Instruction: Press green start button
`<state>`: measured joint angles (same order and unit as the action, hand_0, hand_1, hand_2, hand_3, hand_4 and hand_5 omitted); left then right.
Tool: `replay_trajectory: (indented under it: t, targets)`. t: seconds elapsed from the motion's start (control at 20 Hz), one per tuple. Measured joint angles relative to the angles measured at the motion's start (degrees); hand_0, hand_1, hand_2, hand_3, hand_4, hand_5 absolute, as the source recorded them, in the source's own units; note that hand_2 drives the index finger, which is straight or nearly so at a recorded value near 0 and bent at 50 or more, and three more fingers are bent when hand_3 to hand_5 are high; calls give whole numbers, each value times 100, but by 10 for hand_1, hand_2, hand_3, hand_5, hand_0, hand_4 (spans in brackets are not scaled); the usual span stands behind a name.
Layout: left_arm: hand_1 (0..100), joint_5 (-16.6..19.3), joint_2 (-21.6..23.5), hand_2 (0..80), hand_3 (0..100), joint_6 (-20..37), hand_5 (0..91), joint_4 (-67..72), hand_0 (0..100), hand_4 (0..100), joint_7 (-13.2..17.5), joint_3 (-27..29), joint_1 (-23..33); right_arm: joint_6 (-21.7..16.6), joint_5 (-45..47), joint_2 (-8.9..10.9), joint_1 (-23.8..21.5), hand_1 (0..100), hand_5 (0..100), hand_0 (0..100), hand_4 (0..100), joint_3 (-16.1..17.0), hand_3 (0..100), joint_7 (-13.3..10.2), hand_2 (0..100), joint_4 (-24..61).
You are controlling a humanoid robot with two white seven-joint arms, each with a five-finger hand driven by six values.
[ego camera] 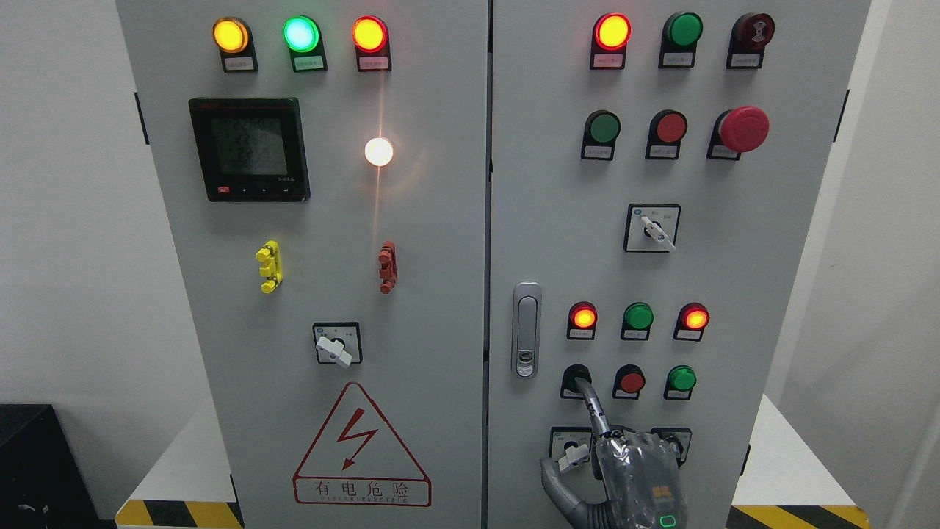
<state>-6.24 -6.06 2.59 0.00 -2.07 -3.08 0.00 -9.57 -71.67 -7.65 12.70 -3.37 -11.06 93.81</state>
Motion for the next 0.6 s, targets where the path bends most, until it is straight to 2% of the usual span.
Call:
replay_trajectory:
  t: [0.5,0.6]
  targets:
    - [556,0,0,0,0,0,0,0,120,0,0,0,0,-214,274,-9,-243,361,876,538,850,-19,918,107,0,207]
    - [556,0,0,0,0,0,0,0,120,0,0,0,0,-319,407,-10,-334,338,812,554,808,-23,833,84,0,305]
